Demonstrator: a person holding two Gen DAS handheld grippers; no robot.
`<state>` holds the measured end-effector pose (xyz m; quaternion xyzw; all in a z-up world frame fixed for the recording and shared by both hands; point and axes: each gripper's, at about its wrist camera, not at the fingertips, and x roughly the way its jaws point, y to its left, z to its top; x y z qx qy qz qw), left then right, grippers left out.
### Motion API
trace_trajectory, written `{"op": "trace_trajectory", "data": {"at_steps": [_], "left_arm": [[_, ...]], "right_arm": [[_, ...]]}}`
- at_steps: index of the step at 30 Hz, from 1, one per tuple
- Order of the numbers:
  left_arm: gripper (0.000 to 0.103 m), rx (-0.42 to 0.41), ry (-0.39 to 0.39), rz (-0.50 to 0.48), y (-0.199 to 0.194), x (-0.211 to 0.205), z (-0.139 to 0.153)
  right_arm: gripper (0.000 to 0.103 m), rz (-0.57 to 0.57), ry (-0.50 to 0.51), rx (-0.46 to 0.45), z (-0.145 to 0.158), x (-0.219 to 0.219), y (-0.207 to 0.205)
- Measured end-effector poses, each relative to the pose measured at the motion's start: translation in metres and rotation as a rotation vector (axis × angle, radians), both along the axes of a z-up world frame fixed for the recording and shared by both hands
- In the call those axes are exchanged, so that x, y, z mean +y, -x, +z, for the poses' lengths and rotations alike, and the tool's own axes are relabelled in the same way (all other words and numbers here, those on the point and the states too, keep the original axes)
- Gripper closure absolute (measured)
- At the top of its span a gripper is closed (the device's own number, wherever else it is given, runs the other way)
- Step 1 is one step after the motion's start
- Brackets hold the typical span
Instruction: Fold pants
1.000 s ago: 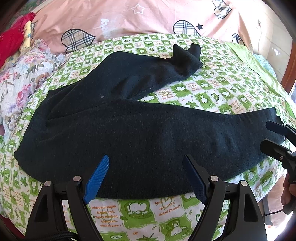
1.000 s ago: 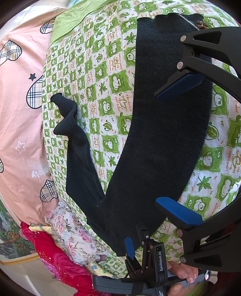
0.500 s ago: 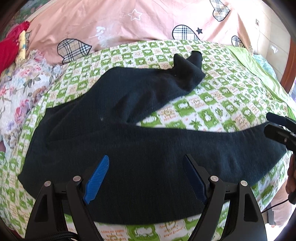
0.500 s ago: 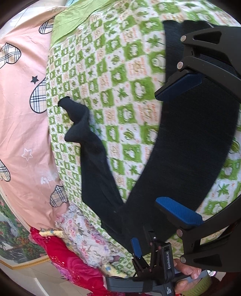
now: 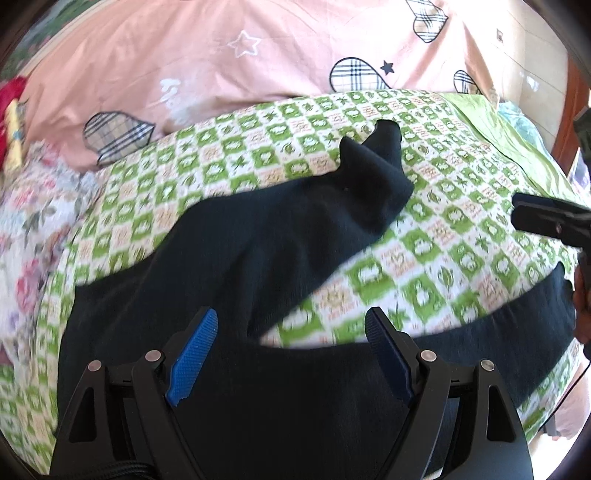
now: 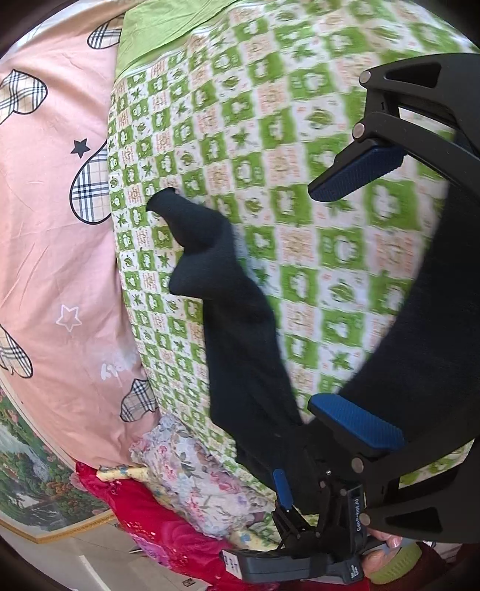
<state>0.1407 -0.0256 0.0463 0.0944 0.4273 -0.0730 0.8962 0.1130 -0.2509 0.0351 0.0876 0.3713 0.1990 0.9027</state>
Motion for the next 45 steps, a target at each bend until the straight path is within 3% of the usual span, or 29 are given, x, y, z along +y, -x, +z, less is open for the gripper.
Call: {"op": "trace_trajectory", "data": {"at_steps": [7, 12, 18, 25, 28, 31, 34, 36, 39, 45], "left_arm": [[0.02, 0.021, 0.004, -0.02, -0.058, 0.003, 0.012], [0.02, 0.025, 0.001, -0.056, -0.097, 0.002, 0.017], [0.02, 0.084, -0.045, -0.171, -0.139, -0.013, -0.001], [0.02, 0.159, -0.07, -0.241, -0.188, -0.017, -0.028], [0.02, 0.206, -0.066, -0.242, -0.206, -0.012, -0.039], [0.02, 0.27, -0.051, -0.263, -0.217, -0.012, -0.052], [0.033, 0.315, -0.043, -0.289, -0.219, -0.016, -0.061], [0.075, 0.328, -0.013, -0.32, -0.215, -0.02, -0.062], [0.095, 0.278, -0.026, -0.327, -0.201, -0.027, -0.055], [0.098, 0.181, -0.01, -0.336, -0.154, -0.022, -0.021]], "right_arm": [[0.0, -0.014, -0.005, 0.001, 0.014, -0.014, -0.065], [0.007, -0.029, -0.019, 0.026, 0.014, -0.027, -0.114], [0.026, -0.036, 0.048, 0.048, 0.012, -0.031, -0.177], [0.03, 0.005, 0.142, 0.099, -0.005, -0.021, -0.245], [0.037, 0.042, 0.154, 0.13, -0.018, -0.014, -0.263], [0.06, 0.055, 0.151, 0.162, -0.032, -0.012, -0.276], [0.084, 0.051, 0.11, 0.149, -0.033, -0.019, -0.276], [0.09, 0.044, 0.074, 0.132, -0.028, -0.028, -0.27], [0.091, 0.032, 0.056, 0.108, -0.018, -0.039, -0.257], [0.094, -0.004, -0.01, 0.04, 0.01, -0.079, -0.199]]}}
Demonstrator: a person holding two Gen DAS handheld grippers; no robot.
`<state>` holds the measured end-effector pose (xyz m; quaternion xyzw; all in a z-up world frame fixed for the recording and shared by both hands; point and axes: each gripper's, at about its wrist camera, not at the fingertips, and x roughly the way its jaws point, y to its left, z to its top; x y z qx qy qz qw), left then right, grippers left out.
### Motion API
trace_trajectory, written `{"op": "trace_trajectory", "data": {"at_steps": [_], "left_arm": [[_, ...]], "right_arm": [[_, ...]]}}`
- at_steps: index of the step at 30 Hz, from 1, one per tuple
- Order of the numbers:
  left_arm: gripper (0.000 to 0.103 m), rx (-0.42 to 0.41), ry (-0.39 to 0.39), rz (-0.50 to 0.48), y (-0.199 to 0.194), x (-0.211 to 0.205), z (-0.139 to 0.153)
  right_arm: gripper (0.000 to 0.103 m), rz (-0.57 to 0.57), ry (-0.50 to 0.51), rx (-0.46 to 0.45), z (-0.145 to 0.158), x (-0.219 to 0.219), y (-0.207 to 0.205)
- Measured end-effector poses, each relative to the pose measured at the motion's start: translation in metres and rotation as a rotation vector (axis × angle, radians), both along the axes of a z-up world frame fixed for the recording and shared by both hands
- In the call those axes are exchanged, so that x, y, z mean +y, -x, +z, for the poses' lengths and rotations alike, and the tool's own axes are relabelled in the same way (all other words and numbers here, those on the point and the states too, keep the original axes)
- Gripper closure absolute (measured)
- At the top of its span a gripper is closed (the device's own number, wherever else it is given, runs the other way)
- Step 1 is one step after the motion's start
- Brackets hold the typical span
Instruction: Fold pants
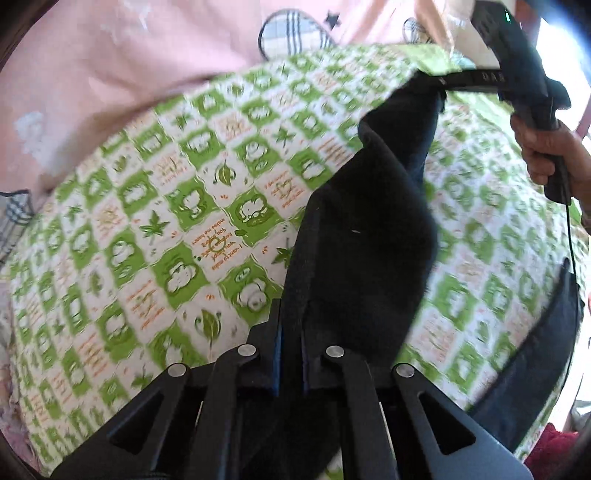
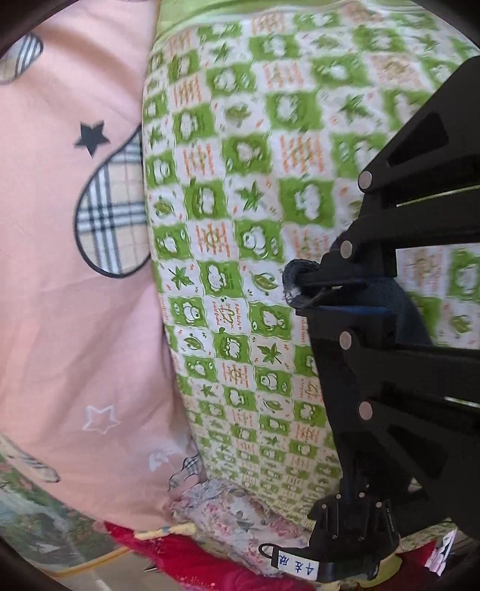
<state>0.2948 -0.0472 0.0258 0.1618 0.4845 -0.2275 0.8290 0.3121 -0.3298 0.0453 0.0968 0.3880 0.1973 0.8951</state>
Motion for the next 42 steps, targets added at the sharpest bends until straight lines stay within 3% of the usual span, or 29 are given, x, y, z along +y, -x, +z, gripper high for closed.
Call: {"op": "trace_trajectory", "data": {"at_steps": [4, 10, 20, 30, 42], "left_arm": [[0.098, -0.036, 0.036, 0.0, 0.038, 0.01, 0.024], [0.099, -0.062, 0.055, -0.014, 0.095, 0.003, 0.033], [0.1, -0.069, 0.056, 0.015, 0.152, 0.008, 0.033], [0.1, -0.059, 0.102, 0.027, 0.212, 0.018, 0.033], [0.1, -0.022, 0.122, 0.031, 0.264, 0.019, 0.011]], "right_arm": [[0.094, -0.038, -0.049, -0.018, 0.004, -0.034, 0.053], [0.095, -0.1, -0.117, 0.003, -0.016, -0.075, 0.134], [0.095, -0.088, -0.15, -0.047, -0.026, -0.074, 0.226], [0.096, 0.018, 0.02, -0.135, -0.018, -0.063, 0.284], [0.096, 0.136, 0.232, -0.061, -0.044, -0.047, 0.334]]}}
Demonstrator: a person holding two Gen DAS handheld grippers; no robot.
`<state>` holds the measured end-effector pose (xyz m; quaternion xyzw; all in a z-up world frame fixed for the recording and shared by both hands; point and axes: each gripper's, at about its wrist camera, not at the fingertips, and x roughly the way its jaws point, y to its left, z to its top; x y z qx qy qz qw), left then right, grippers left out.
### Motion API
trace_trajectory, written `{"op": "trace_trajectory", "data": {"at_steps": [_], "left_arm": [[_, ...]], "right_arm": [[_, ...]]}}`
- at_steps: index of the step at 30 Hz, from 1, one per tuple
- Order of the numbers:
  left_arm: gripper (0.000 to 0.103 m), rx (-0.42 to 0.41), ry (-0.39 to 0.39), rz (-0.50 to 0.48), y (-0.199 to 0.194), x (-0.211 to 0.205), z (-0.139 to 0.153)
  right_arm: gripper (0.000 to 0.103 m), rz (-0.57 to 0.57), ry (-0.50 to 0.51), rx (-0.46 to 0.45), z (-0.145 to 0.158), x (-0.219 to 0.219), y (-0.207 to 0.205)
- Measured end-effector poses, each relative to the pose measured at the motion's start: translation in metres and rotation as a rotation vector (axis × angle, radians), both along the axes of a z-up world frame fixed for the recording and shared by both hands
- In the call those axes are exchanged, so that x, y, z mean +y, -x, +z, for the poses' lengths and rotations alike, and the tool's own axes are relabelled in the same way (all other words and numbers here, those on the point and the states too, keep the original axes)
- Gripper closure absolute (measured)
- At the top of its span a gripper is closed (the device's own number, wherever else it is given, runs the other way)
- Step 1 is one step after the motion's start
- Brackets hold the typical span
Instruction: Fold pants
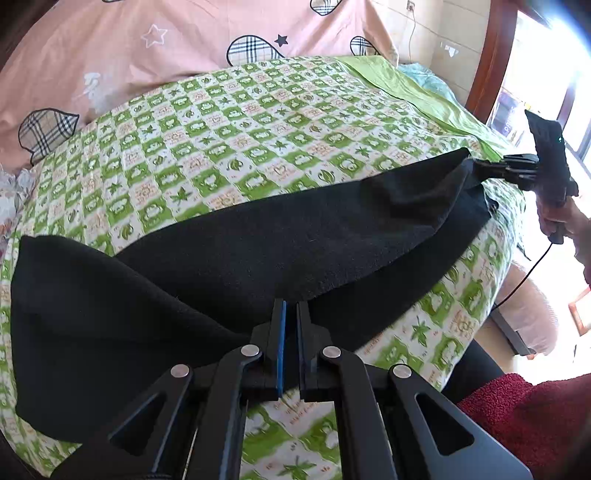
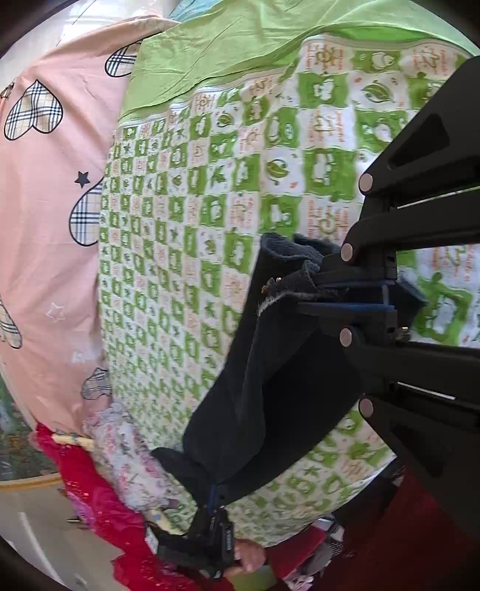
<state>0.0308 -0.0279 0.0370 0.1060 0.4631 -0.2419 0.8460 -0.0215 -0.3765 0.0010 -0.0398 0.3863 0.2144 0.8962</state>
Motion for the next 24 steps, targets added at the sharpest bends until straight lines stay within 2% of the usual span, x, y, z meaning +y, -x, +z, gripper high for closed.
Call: {"op": "trace_trajectory", "data": {"at_steps": [4, 7, 10, 11, 12, 13, 14, 16, 18, 21, 24], "left_arm": [[0.1, 0.003, -0.006, -0.013, 0.008, -0.002, -0.006], [0.099, 0.056, -0.009, -0.014, 0.006, 0.0, -0.02], [0.098, 0.091, -0.008, -0.012, 0.009, 0.004, -0.026], [0.095, 0.097, -0.005, -0.008, 0.011, 0.006, -0.026], [0.093, 0.105, 0.006, 0.002, 0.013, 0.01, -0.025], [0.09, 0.108, 0.013, 0.014, 0.014, 0.014, -0.024], [0.084, 0.111, 0.022, 0.032, 0.015, 0.019, -0.022], [0.073, 0.117, 0.04, 0.081, 0.016, 0.031, -0.018], [0.056, 0.124, 0.066, 0.141, 0.014, 0.043, -0.012], [0.041, 0.123, 0.097, 0.27, 0.005, 0.065, 0.0], [0.035, 0.142, 0.111, 0.396, -0.011, 0.082, 0.01]], "right_arm": [[0.096, -0.015, 0.022, 0.015, -0.007, 0.001, 0.01], [0.096, -0.044, 0.029, 0.037, -0.014, 0.0, 0.012], [0.089, -0.09, -0.005, 0.072, -0.017, -0.006, 0.014], [0.079, -0.114, -0.015, 0.072, -0.016, -0.009, 0.017], [0.064, -0.135, -0.03, 0.066, -0.013, -0.012, 0.021], [0.056, -0.145, -0.042, 0.059, -0.011, -0.013, 0.024], [0.048, -0.16, -0.065, 0.041, -0.006, -0.016, 0.031], [0.047, -0.176, -0.111, 0.006, 0.004, -0.017, 0.041], [0.047, -0.18, -0.149, -0.019, 0.013, -0.014, 0.047], [0.047, -0.155, -0.199, -0.044, 0.022, 0.0, 0.05], [0.047, -0.084, -0.254, -0.048, 0.026, 0.031, 0.046]]}}
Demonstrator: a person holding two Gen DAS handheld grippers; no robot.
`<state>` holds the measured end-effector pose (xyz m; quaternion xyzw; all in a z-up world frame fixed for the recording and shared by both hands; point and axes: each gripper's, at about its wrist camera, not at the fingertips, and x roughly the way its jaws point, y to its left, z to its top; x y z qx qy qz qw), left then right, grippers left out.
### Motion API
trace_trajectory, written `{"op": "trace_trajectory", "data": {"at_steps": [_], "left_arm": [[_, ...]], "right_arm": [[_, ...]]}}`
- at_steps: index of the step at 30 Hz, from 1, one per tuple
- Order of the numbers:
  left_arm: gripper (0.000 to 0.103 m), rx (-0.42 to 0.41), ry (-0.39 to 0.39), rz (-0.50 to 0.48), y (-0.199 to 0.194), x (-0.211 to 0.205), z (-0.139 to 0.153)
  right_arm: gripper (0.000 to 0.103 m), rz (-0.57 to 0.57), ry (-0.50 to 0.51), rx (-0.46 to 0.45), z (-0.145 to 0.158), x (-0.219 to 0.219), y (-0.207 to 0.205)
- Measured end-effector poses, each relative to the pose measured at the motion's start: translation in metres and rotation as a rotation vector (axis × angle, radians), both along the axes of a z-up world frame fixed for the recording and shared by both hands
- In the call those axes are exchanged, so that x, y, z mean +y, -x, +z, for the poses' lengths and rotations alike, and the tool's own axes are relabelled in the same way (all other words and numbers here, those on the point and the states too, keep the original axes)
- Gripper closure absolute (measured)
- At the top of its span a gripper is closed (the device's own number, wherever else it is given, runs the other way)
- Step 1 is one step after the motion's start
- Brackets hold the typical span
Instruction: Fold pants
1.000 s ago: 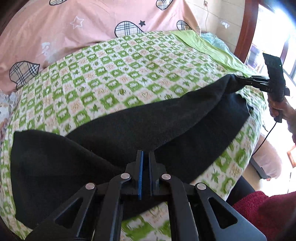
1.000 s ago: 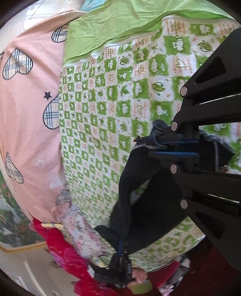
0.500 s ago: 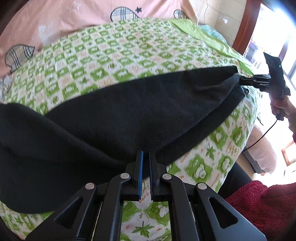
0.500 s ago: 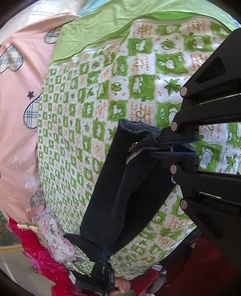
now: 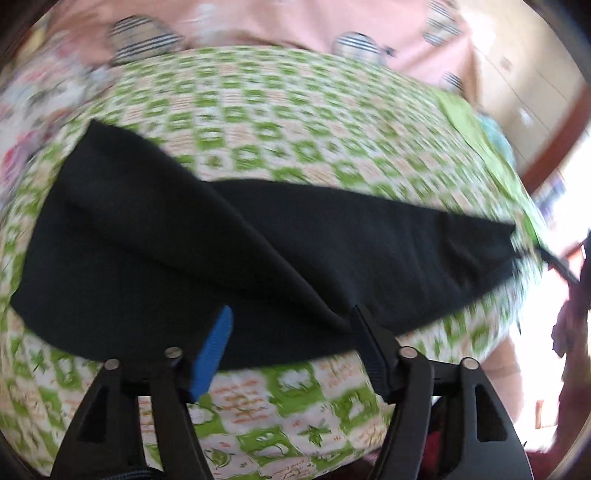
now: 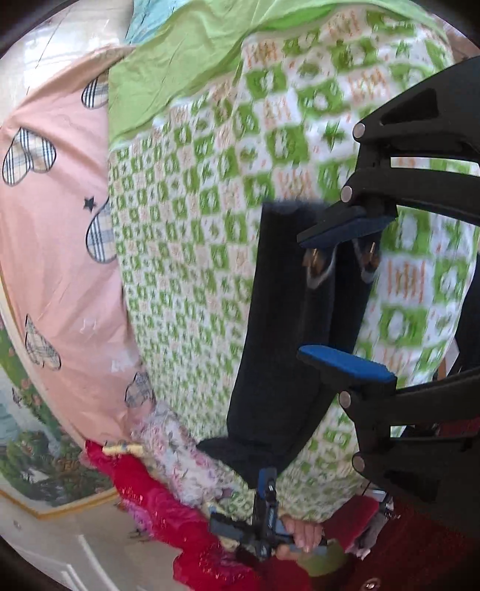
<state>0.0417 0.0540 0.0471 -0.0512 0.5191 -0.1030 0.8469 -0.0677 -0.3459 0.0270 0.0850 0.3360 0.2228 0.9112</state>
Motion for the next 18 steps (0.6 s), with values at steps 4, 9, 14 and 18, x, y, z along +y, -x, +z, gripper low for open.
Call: {"op": "trace_trajectory", "data": {"at_steps": [4, 9, 14, 18], "left_arm": [[0.033, 0.043, -0.075, 0.125, -0.03, 0.007, 0.006], [0.033, 0.073, -0.192, 0.252, -0.069, 0.009, 0.011], [0.032, 0.086, -0.276, 0.352, -0.105, 0.016, 0.013], [0.032, 0.12, -0.309, 0.41, -0.121, 0.033, 0.002]], "right_arm": [[0.047, 0.119, -0.023, 0.01, -0.005, 0.054, -0.011], [0.047, 0.271, -0.044, 0.03, -0.019, 0.132, -0.031], [0.047, 0.4, -0.075, 0.039, -0.023, 0.196, -0.046], [0.047, 0.466, -0.069, 0.045, -0.024, 0.242, -0.062]]}}
